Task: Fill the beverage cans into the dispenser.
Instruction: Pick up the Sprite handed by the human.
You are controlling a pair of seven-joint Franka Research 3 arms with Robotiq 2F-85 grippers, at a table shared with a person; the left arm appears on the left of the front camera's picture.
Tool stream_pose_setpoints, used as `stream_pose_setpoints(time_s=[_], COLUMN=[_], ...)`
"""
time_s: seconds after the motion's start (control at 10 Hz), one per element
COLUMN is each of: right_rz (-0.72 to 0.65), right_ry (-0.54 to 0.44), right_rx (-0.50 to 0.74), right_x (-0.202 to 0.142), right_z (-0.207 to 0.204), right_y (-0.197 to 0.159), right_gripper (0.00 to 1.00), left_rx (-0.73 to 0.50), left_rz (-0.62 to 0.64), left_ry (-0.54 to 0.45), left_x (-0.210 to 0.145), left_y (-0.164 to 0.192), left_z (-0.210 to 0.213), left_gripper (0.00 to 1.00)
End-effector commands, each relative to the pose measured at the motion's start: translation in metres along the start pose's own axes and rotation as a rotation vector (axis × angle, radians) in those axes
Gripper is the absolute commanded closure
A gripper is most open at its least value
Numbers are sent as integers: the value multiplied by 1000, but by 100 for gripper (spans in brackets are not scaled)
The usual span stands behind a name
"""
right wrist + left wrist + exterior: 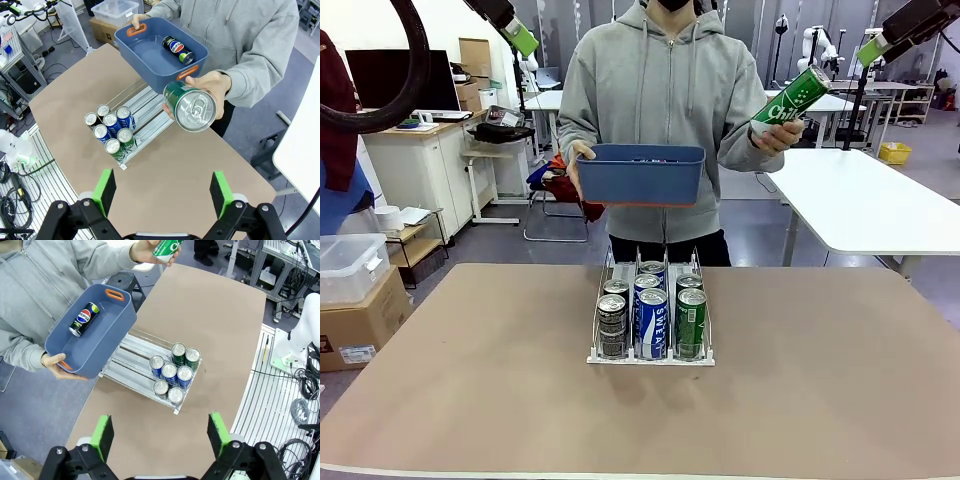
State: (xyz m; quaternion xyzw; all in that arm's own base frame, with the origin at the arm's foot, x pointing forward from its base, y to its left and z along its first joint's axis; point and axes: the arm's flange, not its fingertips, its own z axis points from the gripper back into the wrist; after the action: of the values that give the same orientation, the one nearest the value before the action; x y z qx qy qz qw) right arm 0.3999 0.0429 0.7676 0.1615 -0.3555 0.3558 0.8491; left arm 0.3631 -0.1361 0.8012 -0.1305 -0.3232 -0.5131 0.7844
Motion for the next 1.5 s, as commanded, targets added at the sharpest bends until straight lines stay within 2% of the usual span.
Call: stream_pose_setpoints(time_s=[0.0,1.0,1.4], right_rz=[-3,-3,39], right_ry=[-7,-7,67], right_rx=[-3,-3,27], right_x=[-1,-1,14], right_z=[-1,-1,-10], right_y=[0,0,-5], right_gripper=[0,0,0], left_rx=[-16,-16,-16], left_rz=[-6,-6,-6], left_ry=[-7,-7,-7], left_x=[-3,-3,-3], left_y=[1,1,1], left_z=[2,2,2], left_gripper=[0,0,0])
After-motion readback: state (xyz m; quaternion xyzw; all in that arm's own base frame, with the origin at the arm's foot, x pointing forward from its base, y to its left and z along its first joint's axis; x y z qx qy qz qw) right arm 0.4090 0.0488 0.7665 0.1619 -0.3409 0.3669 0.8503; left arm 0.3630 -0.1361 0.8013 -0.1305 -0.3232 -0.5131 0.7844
